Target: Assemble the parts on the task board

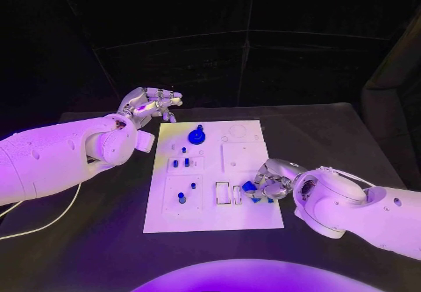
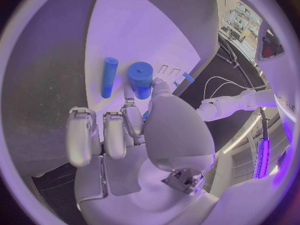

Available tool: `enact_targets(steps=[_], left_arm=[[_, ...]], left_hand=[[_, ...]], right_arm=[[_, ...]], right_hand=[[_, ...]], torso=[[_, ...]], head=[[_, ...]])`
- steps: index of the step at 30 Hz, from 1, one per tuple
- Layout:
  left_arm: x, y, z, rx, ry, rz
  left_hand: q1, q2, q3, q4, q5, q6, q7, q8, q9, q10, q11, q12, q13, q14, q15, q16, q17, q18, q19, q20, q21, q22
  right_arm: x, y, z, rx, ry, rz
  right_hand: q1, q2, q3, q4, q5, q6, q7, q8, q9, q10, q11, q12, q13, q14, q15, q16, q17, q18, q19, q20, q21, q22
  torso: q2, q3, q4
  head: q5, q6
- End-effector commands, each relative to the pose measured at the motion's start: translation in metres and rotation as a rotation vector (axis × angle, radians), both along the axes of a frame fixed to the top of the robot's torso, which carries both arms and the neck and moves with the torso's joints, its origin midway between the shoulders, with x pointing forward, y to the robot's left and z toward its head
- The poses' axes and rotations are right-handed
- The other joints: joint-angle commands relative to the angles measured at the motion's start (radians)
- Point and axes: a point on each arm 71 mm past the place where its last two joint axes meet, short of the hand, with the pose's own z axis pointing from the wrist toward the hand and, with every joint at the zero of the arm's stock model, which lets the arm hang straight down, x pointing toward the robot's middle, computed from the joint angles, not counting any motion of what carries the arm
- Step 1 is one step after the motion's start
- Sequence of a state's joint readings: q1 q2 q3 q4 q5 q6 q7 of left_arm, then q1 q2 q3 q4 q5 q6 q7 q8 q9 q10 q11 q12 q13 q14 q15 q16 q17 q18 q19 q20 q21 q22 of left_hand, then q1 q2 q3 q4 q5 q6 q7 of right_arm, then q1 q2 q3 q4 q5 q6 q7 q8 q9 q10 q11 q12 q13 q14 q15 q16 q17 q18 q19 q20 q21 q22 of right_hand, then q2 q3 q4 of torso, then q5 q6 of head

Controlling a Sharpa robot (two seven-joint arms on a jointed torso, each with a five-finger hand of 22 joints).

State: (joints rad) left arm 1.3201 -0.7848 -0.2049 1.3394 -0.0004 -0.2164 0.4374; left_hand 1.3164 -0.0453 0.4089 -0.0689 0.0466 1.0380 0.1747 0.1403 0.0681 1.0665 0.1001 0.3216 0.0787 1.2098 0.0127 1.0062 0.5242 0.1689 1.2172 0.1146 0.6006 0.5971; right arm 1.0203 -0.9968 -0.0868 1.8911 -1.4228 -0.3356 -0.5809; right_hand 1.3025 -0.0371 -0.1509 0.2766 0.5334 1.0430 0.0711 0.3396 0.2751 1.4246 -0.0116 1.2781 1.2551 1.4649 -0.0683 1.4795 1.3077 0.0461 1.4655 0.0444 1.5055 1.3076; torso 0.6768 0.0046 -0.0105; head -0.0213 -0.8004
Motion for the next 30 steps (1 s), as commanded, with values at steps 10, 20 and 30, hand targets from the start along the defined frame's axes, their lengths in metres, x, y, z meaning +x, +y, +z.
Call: enact_targets(steps=[10,20,30], left_arm=[[0.000,-0.003,0.002,-0.017,-0.005,-0.026],[0.000,-0.005,0.002,-0.019,-0.006,-0.031],[0.000,-0.005,0.002,-0.019,-0.005,-0.032]], left_hand=[[-0.010,-0.001,-0.009,0.000,0.004,-0.003,-0.004,0.007,0.001,-0.005,-0.001,0.006,-0.001,-0.008,0.002,0.004,-0.002,0.013,-0.001,-0.002,-0.007,-0.001],[-0.011,-0.002,-0.010,0.000,0.005,-0.003,-0.004,0.007,0.001,-0.006,-0.001,0.007,-0.001,-0.008,0.002,0.004,-0.002,0.013,-0.001,-0.002,-0.008,-0.002],[-0.011,-0.002,-0.010,0.000,0.005,-0.003,-0.004,0.007,0.001,-0.006,-0.001,0.007,-0.001,-0.008,0.002,0.004,-0.002,0.013,-0.001,-0.002,-0.008,-0.002]], right_arm=[[-0.015,0.004,0.010,0.210,0.033,-0.071],[-0.014,0.021,0.005,0.202,0.092,-0.047],[-0.005,0.038,0.001,0.169,0.071,-0.064]], right_hand=[[-0.025,0.005,-0.027,0.013,0.024,0.020,-0.010,0.012,0.031,-0.001,-0.003,-0.019,-0.008,0.065,-0.010,0.000,0.047,-0.020,0.041,-0.009,0.008,0.158],[-0.048,0.019,-0.039,0.013,-0.006,0.024,-0.013,0.012,0.044,0.000,-0.006,-0.026,-0.008,0.066,-0.012,-0.001,0.048,-0.020,0.040,-0.011,0.007,0.157],[-0.091,0.043,-0.060,0.014,-0.047,0.037,-0.020,0.018,0.066,0.006,-0.011,-0.034,-0.007,0.070,-0.016,0.007,0.070,-0.020,0.043,-0.015,0.009,0.161]], torso=[[0.000,-0.0018,0.0017],[0.001,-0.0017,0.0010],[0.001,-0.0001,-0.0006]], head=[[-0.001,0.005],[0.010,0.000],[0.019,-0.004]])
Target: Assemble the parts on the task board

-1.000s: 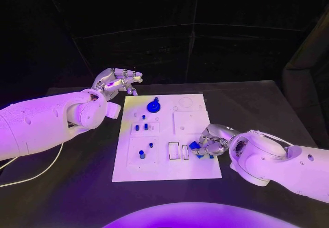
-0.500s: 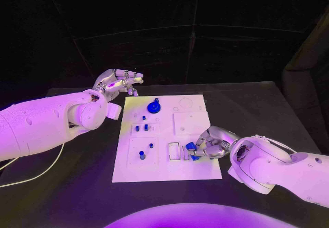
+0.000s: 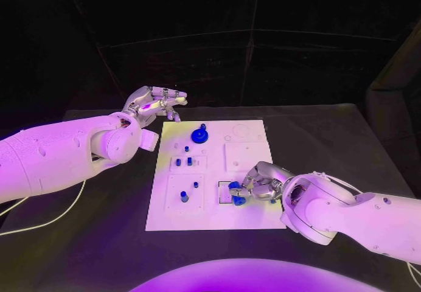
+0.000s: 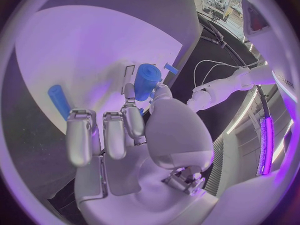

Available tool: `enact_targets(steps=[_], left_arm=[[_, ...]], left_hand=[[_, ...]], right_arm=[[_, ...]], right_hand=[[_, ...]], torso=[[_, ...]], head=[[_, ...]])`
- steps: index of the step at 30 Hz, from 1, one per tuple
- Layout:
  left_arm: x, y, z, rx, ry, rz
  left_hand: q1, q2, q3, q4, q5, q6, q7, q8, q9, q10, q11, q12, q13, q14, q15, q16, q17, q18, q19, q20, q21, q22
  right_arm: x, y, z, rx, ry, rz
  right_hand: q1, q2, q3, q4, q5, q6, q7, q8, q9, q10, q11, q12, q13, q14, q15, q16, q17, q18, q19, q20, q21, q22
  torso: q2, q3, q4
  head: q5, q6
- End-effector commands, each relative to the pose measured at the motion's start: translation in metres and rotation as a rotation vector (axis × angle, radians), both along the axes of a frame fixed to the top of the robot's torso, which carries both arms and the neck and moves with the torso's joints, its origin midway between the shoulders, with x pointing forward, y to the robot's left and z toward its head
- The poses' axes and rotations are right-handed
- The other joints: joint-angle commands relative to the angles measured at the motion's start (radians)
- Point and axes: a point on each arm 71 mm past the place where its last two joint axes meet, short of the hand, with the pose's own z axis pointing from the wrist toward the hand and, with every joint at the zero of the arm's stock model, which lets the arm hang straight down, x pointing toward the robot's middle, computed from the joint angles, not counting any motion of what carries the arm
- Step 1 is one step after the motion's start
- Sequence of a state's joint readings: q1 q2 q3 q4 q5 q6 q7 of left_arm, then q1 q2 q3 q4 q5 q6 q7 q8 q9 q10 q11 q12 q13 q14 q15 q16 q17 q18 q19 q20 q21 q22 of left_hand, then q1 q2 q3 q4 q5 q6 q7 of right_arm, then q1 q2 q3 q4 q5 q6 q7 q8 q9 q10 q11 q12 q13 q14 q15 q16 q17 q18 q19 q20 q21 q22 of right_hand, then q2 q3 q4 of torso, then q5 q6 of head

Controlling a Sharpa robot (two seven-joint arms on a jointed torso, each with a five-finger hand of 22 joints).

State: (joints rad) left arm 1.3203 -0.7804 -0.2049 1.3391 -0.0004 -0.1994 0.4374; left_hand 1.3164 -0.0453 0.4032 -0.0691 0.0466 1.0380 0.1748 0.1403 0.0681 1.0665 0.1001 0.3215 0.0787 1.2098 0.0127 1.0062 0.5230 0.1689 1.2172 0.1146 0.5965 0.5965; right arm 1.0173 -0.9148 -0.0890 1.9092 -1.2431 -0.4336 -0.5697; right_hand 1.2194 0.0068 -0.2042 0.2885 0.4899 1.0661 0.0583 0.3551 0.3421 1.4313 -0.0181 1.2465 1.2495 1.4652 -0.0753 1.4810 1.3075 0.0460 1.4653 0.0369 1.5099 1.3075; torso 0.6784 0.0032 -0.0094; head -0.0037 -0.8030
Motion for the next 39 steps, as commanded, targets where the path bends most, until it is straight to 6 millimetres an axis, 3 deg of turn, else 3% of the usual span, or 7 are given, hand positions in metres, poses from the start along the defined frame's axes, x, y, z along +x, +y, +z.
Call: enact_targets(steps=[1,23,39], left_arm=[[0.000,-0.002,0.002,-0.012,-0.007,-0.013],[0.000,-0.002,0.001,-0.012,-0.004,-0.016],[0.000,-0.002,0.001,-0.012,-0.003,-0.017]], left_hand=[[-0.011,-0.002,-0.004,0.001,0.005,-0.003,-0.004,0.007,0.001,-0.006,-0.001,0.007,-0.001,-0.008,0.002,0.004,-0.001,0.013,-0.001,-0.002,-0.004,-0.001],[-0.013,-0.002,-0.006,0.002,0.005,-0.003,-0.004,0.007,0.001,-0.006,-0.001,0.008,-0.001,-0.008,0.002,0.005,-0.002,0.013,-0.001,-0.002,-0.004,-0.002],[-0.013,-0.002,-0.006,0.002,0.005,-0.003,-0.004,0.007,0.001,-0.006,-0.001,0.008,-0.001,-0.008,0.002,0.005,-0.002,0.013,-0.001,-0.002,-0.004,-0.002]], right_arm=[[0.004,0.002,0.001,-0.022,-0.024,-0.031],[0.006,0.025,0.002,0.001,-0.059,0.004],[0.006,0.028,0.005,0.020,-0.093,0.003]], right_hand=[[-0.010,0.000,-0.007,0.002,-0.005,0.015,-0.008,0.003,0.000,-0.001,-0.005,-0.004,-0.003,0.070,-0.009,0.006,0.072,-0.020,0.043,-0.008,0.004,0.161],[-0.016,0.011,-0.013,0.000,-0.019,0.018,-0.011,0.005,0.010,0.003,-0.008,-0.007,-0.001,0.071,-0.012,0.009,0.079,-0.021,0.046,-0.010,0.007,0.166],[0.009,0.017,-0.011,-0.004,0.002,0.024,-0.016,0.009,0.023,0.009,-0.012,-0.007,0.004,0.073,-0.015,0.014,0.090,-0.024,0.052,-0.013,0.012,0.176]], torso=[[-0.001,0.0014,-0.0019],[0.000,0.0027,-0.0022],[-0.001,0.0018,-0.0028]], head=[[0.001,-0.001],[0.012,-0.004],[0.016,-0.003]])
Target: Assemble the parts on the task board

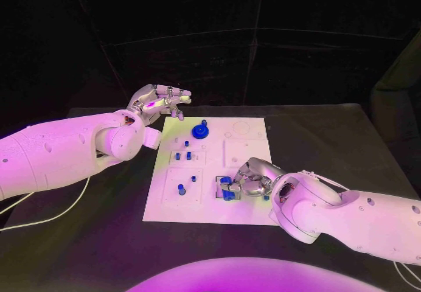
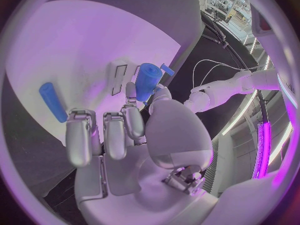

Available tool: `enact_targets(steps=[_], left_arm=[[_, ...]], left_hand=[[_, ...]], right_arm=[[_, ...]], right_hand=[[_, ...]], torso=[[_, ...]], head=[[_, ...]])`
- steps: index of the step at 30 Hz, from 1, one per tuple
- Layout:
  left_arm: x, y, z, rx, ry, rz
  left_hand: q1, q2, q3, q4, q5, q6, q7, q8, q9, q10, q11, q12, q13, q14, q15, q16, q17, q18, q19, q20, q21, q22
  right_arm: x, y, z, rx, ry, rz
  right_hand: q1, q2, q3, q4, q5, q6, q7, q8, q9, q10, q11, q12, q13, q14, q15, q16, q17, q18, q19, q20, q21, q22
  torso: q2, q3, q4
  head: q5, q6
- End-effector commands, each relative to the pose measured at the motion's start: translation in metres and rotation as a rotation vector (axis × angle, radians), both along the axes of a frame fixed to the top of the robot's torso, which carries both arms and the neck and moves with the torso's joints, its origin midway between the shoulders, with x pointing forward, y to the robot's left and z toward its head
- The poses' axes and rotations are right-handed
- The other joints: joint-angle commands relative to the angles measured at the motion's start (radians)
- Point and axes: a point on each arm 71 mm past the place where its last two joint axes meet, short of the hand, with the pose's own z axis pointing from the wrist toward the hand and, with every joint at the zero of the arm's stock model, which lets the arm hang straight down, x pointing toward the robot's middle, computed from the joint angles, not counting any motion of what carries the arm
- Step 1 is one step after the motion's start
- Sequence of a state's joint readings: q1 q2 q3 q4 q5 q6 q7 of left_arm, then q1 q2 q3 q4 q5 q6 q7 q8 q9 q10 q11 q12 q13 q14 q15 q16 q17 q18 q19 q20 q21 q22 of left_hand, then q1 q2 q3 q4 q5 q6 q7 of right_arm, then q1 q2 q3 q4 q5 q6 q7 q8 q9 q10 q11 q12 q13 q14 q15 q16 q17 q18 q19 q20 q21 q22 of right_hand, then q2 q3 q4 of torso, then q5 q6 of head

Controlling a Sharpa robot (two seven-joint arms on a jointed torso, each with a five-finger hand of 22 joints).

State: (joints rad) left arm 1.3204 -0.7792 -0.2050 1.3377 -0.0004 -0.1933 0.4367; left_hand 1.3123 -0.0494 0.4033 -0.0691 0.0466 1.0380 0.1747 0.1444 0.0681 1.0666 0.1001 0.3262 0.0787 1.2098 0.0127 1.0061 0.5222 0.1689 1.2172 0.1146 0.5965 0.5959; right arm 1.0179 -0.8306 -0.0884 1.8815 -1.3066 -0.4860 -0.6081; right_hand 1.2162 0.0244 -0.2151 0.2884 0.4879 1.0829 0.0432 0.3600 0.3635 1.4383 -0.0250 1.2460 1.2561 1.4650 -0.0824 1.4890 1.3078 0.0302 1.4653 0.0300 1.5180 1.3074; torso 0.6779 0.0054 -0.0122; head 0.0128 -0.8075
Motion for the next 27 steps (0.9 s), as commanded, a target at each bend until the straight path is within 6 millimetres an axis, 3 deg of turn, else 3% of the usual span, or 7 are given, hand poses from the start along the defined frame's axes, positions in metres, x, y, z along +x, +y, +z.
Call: enact_targets(steps=[1,7,12,14,17,22,27], left_arm=[[-0.0001,-0.0014,0.0014,-0.010,-0.004,-0.012],[-0.0002,-0.0016,0.0013,-0.010,-0.003,-0.013],[-0.0003,-0.0016,0.0012,-0.010,-0.001,-0.014],[-0.0003,-0.0015,0.0012,-0.010,-0.001,-0.014],[-0.0003,-0.0013,0.0012,-0.010,0.000,-0.014],[-0.0003,-0.0011,0.0011,-0.009,0.000,-0.013],[-0.0003,-0.0006,0.0011,-0.009,0.001,-0.012]], left_hand=[[-0.009,0.002,-0.006,0.002,0.005,-0.003,-0.004,0.003,0.001,-0.006,-0.001,0.003,-0.001,-0.008,0.002,0.005,-0.001,0.013,-0.001,-0.002,-0.004,-0.001],[-0.009,0.002,-0.006,0.002,0.005,-0.003,-0.004,0.003,0.001,-0.006,-0.001,0.003,-0.001,-0.008,0.002,0.005,-0.001,0.013,-0.001,-0.002,-0.004,-0.001],[-0.009,0.002,-0.006,0.002,0.005,-0.003,-0.004,0.003,0.001,-0.006,-0.001,0.003,-0.001,-0.008,0.002,0.005,-0.001,0.013,-0.001,-0.002,-0.004,-0.001],[-0.009,0.002,-0.006,0.002,0.005,-0.003,-0.004,0.003,0.001,-0.006,-0.001,0.003,-0.001,-0.008,0.002,0.005,-0.001,0.013,-0.001,-0.002,-0.004,-0.001],[-0.009,0.002,-0.006,0.002,0.005,-0.003,-0.004,0.003,0.001,-0.006,-0.001,0.003,-0.001,-0.008,0.002,0.005,-0.001,0.013,-0.001,-0.002,-0.004,-0.001],[-0.010,0.002,-0.007,0.002,0.005,-0.004,-0.004,0.004,0.001,-0.008,-0.001,0.005,-0.002,-0.009,0.002,0.006,-0.002,0.013,-0.001,-0.001,-0.005,-0.002],[-0.010,0.002,-0.007,0.002,0.005,-0.004,-0.004,0.004,0.001,-0.008,-0.001,0.005,-0.002,-0.009,0.002,0.006,-0.002,0.013,-0.001,-0.001,-0.005,-0.002]], right_arm=[[0.0019,0.0005,0.0015,0.006,-0.024,-0.003],[0.0041,0.0031,-0.0020,-0.020,-0.006,0.005],[0.0062,0.0037,-0.0038,-0.041,-0.004,-0.003],[0.0071,0.0033,-0.0042,-0.045,-0.006,-0.009],[0.0078,0.0032,-0.0044,-0.048,-0.010,-0.013],[0.0075,0.0047,-0.0032,-0.038,-0.020,-0.007],[0.0047,0.0083,0.0003,-0.014,-0.043,0.030]], right_hand=[[0.011,-0.001,0.000,-0.004,0.004,0.007,0.000,0.004,0.002,0.001,-0.006,-0.007,-0.003,0.073,-0.008,0.006,0.090,-0.008,0.052,-0.007,0.004,0.175],[-0.013,0.000,-0.020,0.001,-0.060,0.006,0.000,0.003,0.013,0.001,-0.005,-0.016,-0.006,0.072,-0.008,0.003,0.086,-0.008,0.051,-0.008,0.003,0.174],[-0.062,-0.003,-0.057,0.002,-0.276,0.000,0.003,-0.001,0.028,-0.003,-0.003,-0.034,-0.013,0.069,-0.007,-0.005,0.072,-0.006,0.047,-0.007,-0.001,0.168],[-0.081,-0.011,-0.063,0.003,-0.329,-0.007,0.005,-0.005,0.032,-0.008,0.000,-0.046,-0.020,0.066,-0.005,-0.011,0.061,-0.004,0.042,-0.005,-0.006,0.161],[-0.117,-0.048,-0.048,0.005,-0.393,-0.019,0.010,-0.011,0.040,-0.016,0.005,-0.063,-0.029,0.063,-0.001,-0.020,0.049,-0.002,0.037,-0.001,-0.012,0.152],[-0.159,-0.103,0.005,0.007,-0.421,-0.026,0.014,-0.016,0.051,-0.025,0.008,-0.085,-0.041,0.061,0.002,-0.028,0.038,0.000,0.033,0.002,-0.017,0.146],[-0.105,-0.100,0.043,0.000,-0.384,-0.026,0.013,-0.017,0.062,-0.024,0.007,-0.088,-0.037,0.063,0.002,-0.029,0.041,-0.001,0.034,0.003,-0.017,0.147]], torso=[[0.000,-0.0004,0.0004],[0.000,-0.0007,0.0010],[0.000,-0.0002,0.0004],[0.000,-0.0002,-0.0001],[0.000,-0.0003,-0.0005],[0.000,0.0006,-0.0003],[0.000,0.0013,-0.0004]], head=[[0.000,0.001],[0.000,0.001],[0.001,-0.001],[0.001,-0.001],[0.001,-0.001],[0.000,-0.001],[0.000,-0.001]])
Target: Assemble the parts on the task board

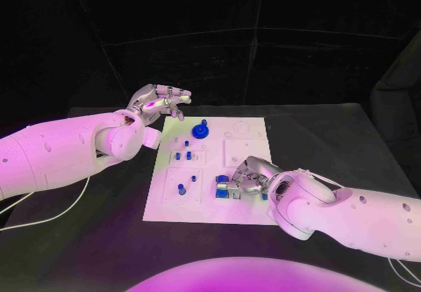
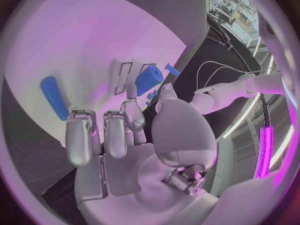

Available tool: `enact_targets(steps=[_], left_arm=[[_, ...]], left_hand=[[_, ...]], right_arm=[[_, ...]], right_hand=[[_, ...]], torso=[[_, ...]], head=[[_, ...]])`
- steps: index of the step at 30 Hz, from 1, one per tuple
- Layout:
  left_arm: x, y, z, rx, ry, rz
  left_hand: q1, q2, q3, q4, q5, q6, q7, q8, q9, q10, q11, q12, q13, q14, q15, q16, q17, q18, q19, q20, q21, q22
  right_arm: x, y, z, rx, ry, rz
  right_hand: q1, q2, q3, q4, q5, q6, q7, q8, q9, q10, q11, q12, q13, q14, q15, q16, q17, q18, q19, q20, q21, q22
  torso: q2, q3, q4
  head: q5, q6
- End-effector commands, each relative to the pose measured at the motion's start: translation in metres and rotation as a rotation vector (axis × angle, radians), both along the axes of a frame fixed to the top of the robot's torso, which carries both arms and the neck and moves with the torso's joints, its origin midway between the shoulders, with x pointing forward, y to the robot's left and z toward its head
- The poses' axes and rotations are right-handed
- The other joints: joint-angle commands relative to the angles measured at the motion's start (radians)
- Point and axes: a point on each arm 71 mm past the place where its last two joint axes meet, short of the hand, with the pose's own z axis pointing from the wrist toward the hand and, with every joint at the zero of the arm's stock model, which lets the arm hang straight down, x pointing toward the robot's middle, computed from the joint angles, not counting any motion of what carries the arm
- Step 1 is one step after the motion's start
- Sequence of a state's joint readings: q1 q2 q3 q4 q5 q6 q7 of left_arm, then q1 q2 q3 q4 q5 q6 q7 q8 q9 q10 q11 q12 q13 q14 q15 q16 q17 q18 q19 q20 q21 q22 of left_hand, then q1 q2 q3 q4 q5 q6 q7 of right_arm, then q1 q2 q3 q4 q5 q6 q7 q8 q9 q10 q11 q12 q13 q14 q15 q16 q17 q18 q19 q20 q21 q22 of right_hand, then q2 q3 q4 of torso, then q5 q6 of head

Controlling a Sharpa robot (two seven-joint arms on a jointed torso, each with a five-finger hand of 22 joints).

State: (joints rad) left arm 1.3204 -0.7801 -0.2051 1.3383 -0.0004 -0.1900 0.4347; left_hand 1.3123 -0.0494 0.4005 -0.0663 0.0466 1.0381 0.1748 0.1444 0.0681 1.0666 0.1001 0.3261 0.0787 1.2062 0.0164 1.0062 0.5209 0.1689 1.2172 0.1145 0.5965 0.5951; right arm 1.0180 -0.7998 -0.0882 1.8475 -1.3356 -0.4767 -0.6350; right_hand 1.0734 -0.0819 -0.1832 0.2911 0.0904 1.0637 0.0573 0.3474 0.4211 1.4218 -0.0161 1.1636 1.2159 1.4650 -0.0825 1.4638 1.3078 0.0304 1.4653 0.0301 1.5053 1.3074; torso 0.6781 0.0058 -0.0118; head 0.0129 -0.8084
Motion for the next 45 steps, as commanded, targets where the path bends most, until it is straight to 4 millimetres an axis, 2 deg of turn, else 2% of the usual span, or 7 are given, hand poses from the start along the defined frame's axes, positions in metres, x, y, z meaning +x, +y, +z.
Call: enact_targets(steps=[1,13,21,30,35,40,45], left_arm=[[0.000,-0.001,0.001,-0.008,-0.002,-0.009],[0.000,-0.001,0.001,-0.008,-0.001,-0.010],[0.000,0.000,0.001,-0.007,0.000,-0.008],[0.000,0.001,0.001,-0.006,0.002,-0.007],[0.000,0.002,0.001,-0.006,0.000,-0.003],[0.000,0.003,0.001,-0.005,-0.003,0.000],[0.000,0.004,0.001,-0.004,-0.004,0.003]], left_hand=[[-0.010,0.002,-0.004,-0.001,0.005,-0.004,-0.004,0.004,0.001,-0.008,-0.001,0.005,-0.002,-0.005,-0.002,0.006,-0.001,0.013,-0.001,-0.001,-0.005,-0.001],[-0.010,0.002,-0.004,-0.001,0.005,-0.004,-0.004,0.004,0.001,-0.008,-0.001,0.005,-0.002,-0.005,-0.002,0.006,-0.001,0.013,-0.001,-0.001,-0.005,-0.001],[-0.010,0.002,-0.004,-0.001,0.005,-0.004,-0.004,0.004,0.001,-0.008,-0.001,0.005,-0.002,-0.005,-0.002,0.006,-0.001,0.013,-0.001,-0.001,-0.005,-0.001],[-0.012,0.002,-0.005,0.000,0.005,-0.005,-0.003,0.004,0.000,-0.009,-0.001,0.006,-0.002,-0.006,-0.001,0.006,-0.002,0.013,-0.001,-0.001,-0.006,-0.002],[-0.012,0.002,-0.005,0.000,0.005,-0.006,-0.003,0.004,0.000,-0.010,-0.001,0.006,-0.002,-0.006,-0.001,0.006,-0.002,0.013,-0.001,-0.001,-0.006,-0.002],[-0.012,0.002,-0.005,0.000,0.005,-0.006,-0.003,0.004,0.000,-0.010,-0.001,0.007,-0.002,-0.006,-0.001,0.007,-0.002,0.013,-0.001,-0.001,-0.006,-0.002],[-0.012,0.002,-0.005,0.000,0.005,-0.006,-0.003,0.004,0.000,-0.010,-0.001,0.007,-0.002,-0.006,-0.001,0.007,-0.002,0.013,-0.001,-0.001,-0.006,-0.002]], right_arm=[[-0.002,0.005,0.005,0.022,-0.039,0.048],[-0.003,0.007,0.008,-0.015,-0.095,0.081],[-0.001,0.007,0.006,-0.028,-0.089,0.088],[-0.003,0.000,0.009,0.016,-0.098,0.105],[-0.004,-0.018,0.016,0.099,-0.143,0.094],[-0.006,-0.047,0.024,0.108,-0.160,0.084],[-0.008,-0.077,0.028,0.044,-0.165,0.062]], right_hand=[[0.066,0.009,0.017,-0.011,0.024,-0.005,-0.002,-0.003,0.007,-0.006,-0.002,-0.004,0.005,0.063,0.002,-0.003,0.043,-0.001,0.035,0.002,-0.004,0.149],[0.263,0.041,0.046,-0.116,0.035,0.021,-0.014,0.019,0.035,0.007,-0.013,0.014,0.028,0.069,-0.007,0.008,0.069,-0.006,0.047,-0.005,0.008,0.169],[0.264,0.068,0.047,-0.119,0.040,0.026,-0.018,0.026,0.042,0.015,-0.017,0.028,0.041,0.071,-0.010,0.012,0.078,-0.007,0.050,-0.008,0.011,0.174],[0.250,0.047,0.020,-0.122,0.046,0.018,-0.016,0.027,0.048,0.013,-0.015,0.023,0.040,0.070,-0.010,0.010,0.075,-0.007,0.049,-0.009,0.009,0.172],[0.273,0.058,0.018,-0.137,0.082,-0.022,-0.001,-0.003,0.036,0.001,-0.004,-0.001,0.026,0.067,-0.002,0.002,0.064,-0.004,0.040,-0.004,0.000,0.158],[0.287,0.075,0.012,-0.145,0.112,-0.090,0.034,-0.083,-0.013,-0.005,0.024,-0.012,0.021,0.066,0.021,0.000,0.063,-0.003,0.038,0.013,-0.002,0.157],[0.281,0.088,-0.002,-0.142,0.113,-0.079,0.043,-0.121,-0.056,-0.003,0.033,-0.009,0.026,0.067,0.030,0.001,0.065,-0.003,0.038,0.027,-0.001,0.158]], torso=[[0.000,0.0009,-0.0008],[0.000,-0.0001,0.0004],[0.001,0.0002,0.0010],[0.000,0.0006,-0.0004],[-0.002,0.0013,-0.0035],[-0.002,0.0015,-0.0027],[-0.003,0.0016,-0.0071]], head=[[0.000,0.000],[-0.004,-0.002],[-0.005,-0.003],[-0.003,-0.002],[-0.003,0.000],[-0.014,0.006],[-0.018,0.010]])
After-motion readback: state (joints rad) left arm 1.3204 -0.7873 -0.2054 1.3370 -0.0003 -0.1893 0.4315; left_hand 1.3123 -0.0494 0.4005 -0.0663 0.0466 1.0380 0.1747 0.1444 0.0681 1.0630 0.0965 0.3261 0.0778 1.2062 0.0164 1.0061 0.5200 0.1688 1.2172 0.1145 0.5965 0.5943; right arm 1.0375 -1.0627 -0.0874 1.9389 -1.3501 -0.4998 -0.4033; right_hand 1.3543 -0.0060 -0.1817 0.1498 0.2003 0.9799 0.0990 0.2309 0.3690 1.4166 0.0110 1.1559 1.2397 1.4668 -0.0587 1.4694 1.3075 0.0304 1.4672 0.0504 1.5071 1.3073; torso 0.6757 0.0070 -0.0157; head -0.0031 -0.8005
